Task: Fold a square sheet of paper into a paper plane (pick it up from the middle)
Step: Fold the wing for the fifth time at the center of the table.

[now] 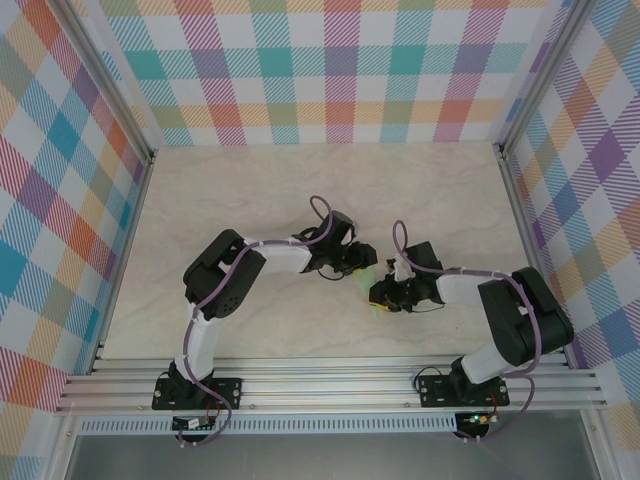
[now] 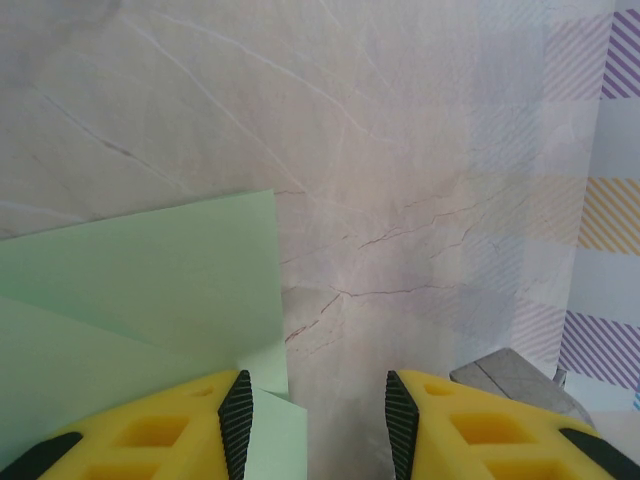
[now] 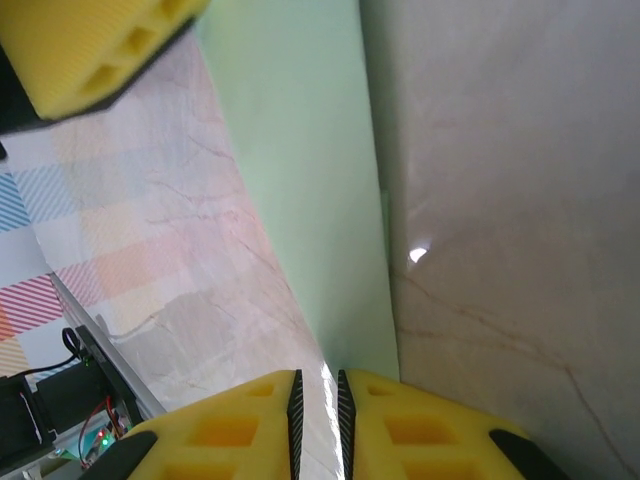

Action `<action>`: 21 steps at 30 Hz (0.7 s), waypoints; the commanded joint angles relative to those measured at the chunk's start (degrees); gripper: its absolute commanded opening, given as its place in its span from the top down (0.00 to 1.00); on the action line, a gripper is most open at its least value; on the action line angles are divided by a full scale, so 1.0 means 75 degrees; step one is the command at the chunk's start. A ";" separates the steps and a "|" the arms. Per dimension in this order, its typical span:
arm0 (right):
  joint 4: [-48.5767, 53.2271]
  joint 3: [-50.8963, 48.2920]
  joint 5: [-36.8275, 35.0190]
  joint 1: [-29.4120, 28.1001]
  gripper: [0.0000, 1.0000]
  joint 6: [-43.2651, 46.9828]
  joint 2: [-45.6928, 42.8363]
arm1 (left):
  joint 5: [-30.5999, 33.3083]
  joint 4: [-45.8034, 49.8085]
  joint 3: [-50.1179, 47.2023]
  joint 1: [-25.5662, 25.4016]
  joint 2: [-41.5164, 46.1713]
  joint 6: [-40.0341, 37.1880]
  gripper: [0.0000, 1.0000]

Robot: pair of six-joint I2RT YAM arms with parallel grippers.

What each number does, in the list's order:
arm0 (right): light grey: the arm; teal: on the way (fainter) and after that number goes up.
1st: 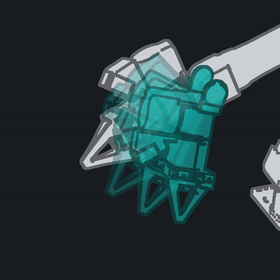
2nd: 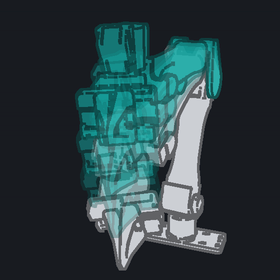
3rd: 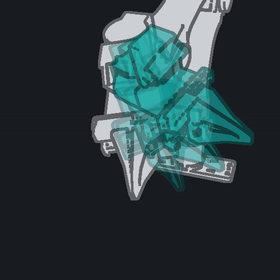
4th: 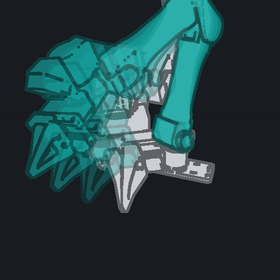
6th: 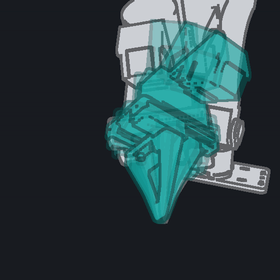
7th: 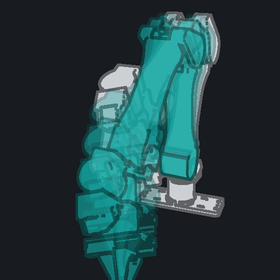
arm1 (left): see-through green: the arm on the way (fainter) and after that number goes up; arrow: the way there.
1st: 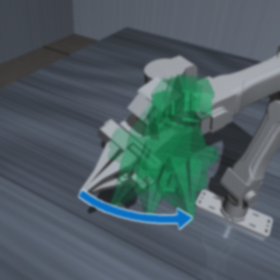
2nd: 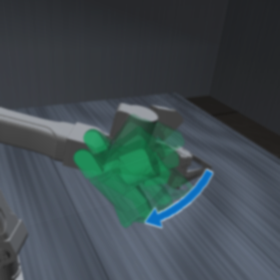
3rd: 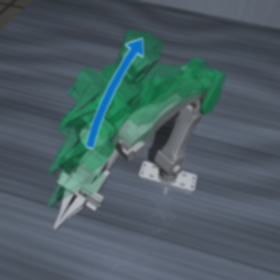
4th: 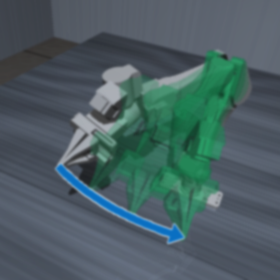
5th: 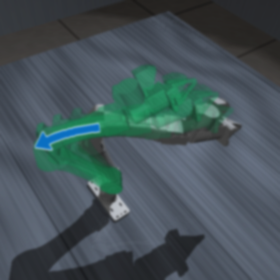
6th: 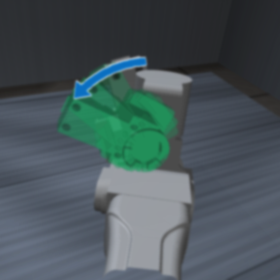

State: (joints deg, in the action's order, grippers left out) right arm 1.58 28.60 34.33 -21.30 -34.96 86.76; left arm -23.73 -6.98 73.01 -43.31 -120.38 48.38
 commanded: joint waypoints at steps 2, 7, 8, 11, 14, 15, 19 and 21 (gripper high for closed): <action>0.1284 -0.0453 -0.0072 -0.0090 0.80 -0.0020 -0.0356 | 0.0339 0.0838 -0.0066 0.0067 -0.0308 -0.0159 0.57; 0.1568 -0.0393 -0.0210 -0.0090 0.79 -0.0010 -0.1125 | 0.0308 0.0786 -0.0067 0.0044 -0.0297 -0.0143 0.57; 0.1565 -0.0361 -0.0205 -0.0090 0.79 -0.0037 -0.1297 | 0.0307 0.0781 -0.0067 0.0053 -0.0293 -0.0146 0.57; 0.1487 -0.0164 -0.0337 -0.0090 0.78 -0.0200 -0.1755 | 0.0315 0.0772 -0.0082 0.0050 -0.0286 -0.0129 0.58; 0.0986 -0.0037 -0.0164 -0.0113 0.76 -0.0445 -0.1811 | 0.0307 0.0765 -0.0085 0.0025 -0.0281 -0.0122 0.57; 0.0888 0.0028 -0.0111 -0.0135 0.75 -0.0499 -0.1684 | 0.0313 0.0764 -0.0082 0.0017 -0.0267 -0.0121 0.57; 0.0717 0.0379 0.0145 -0.0229 0.75 -0.0375 -0.0762 | 0.0316 0.0765 -0.0073 -0.0007 -0.0296 -0.0104 0.57; 0.0535 0.0417 0.0171 -0.0260 0.76 -0.0394 -0.0319 | 0.0293 0.0756 -0.0031 -0.0017 -0.0321 -0.0116 0.57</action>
State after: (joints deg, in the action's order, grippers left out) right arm 7.55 30.48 33.69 -22.70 -37.47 81.03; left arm -23.51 -6.98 73.01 -43.38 -120.38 48.40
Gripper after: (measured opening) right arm 0.241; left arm 0.428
